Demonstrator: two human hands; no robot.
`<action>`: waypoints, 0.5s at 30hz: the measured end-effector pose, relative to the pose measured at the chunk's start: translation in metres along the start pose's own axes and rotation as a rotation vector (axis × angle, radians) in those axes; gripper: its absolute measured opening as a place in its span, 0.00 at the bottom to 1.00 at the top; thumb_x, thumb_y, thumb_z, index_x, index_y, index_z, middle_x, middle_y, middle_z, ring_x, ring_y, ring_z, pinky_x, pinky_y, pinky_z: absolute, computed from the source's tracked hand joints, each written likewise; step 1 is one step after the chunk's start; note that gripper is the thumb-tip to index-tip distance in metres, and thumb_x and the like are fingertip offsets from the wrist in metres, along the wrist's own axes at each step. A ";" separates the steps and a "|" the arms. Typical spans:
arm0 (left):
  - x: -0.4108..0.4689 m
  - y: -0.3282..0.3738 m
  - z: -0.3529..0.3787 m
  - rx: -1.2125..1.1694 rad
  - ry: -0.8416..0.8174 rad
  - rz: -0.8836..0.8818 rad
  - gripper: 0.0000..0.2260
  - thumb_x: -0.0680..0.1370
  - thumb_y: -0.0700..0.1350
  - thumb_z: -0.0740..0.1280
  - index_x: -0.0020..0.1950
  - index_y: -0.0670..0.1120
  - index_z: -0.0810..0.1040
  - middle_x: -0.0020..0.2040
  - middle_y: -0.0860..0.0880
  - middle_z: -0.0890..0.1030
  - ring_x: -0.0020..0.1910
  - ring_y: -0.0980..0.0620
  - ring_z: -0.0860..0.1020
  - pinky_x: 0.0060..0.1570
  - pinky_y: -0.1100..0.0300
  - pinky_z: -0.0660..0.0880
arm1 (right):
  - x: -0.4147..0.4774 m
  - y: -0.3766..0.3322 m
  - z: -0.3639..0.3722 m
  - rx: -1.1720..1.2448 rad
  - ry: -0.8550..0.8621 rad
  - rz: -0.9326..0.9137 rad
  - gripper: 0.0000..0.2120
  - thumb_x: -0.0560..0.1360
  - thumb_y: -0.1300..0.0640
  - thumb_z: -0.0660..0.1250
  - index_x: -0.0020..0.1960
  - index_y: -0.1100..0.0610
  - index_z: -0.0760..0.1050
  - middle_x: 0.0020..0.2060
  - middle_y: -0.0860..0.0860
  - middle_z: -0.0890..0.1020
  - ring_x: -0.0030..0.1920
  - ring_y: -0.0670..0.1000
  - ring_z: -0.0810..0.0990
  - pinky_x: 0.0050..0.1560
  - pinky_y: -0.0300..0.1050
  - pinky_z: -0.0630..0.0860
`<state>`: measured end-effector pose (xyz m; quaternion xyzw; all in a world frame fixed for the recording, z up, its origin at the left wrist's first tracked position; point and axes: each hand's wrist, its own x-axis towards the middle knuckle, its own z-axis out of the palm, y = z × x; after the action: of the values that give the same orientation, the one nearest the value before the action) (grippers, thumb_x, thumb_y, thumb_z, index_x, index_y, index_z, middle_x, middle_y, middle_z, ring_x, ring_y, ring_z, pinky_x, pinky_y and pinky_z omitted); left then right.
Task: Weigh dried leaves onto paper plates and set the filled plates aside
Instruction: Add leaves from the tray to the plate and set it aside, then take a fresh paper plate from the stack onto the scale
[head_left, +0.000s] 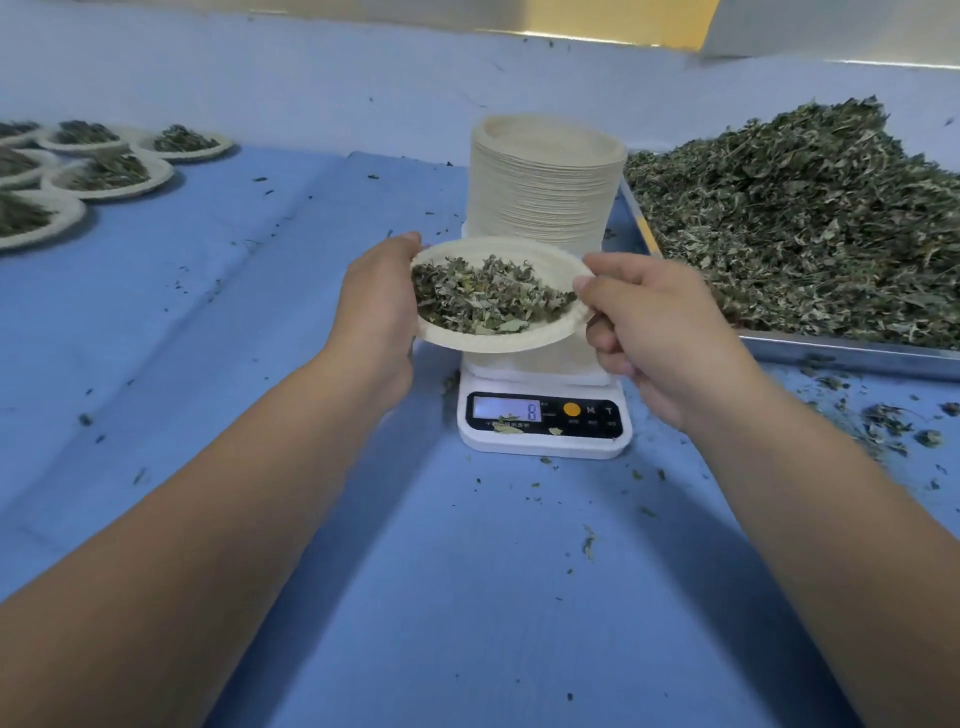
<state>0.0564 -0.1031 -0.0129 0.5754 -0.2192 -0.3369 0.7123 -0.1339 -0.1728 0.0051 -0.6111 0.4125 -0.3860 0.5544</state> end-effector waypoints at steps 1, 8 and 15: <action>-0.003 0.006 -0.012 -0.010 0.030 0.024 0.10 0.81 0.48 0.65 0.42 0.49 0.81 0.39 0.51 0.82 0.41 0.51 0.81 0.58 0.46 0.79 | -0.003 -0.006 0.012 0.049 -0.060 0.035 0.16 0.81 0.62 0.65 0.68 0.60 0.74 0.37 0.54 0.75 0.25 0.46 0.69 0.22 0.39 0.62; -0.045 0.049 -0.139 -0.018 0.368 0.123 0.10 0.80 0.48 0.66 0.43 0.49 0.84 0.39 0.54 0.86 0.41 0.51 0.84 0.62 0.45 0.78 | -0.038 -0.029 0.128 0.071 -0.511 0.130 0.06 0.82 0.65 0.61 0.52 0.63 0.77 0.28 0.53 0.80 0.24 0.49 0.79 0.23 0.39 0.75; -0.109 0.069 -0.270 0.024 0.688 0.156 0.10 0.81 0.49 0.62 0.47 0.51 0.82 0.42 0.50 0.83 0.41 0.49 0.81 0.45 0.53 0.75 | -0.095 -0.035 0.256 0.053 -0.785 0.173 0.11 0.83 0.65 0.60 0.63 0.66 0.74 0.39 0.59 0.76 0.24 0.49 0.81 0.24 0.39 0.77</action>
<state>0.1879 0.1661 -0.0029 0.6450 -0.0136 -0.0655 0.7613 0.0718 0.0094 0.0159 -0.6606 0.2093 -0.0858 0.7158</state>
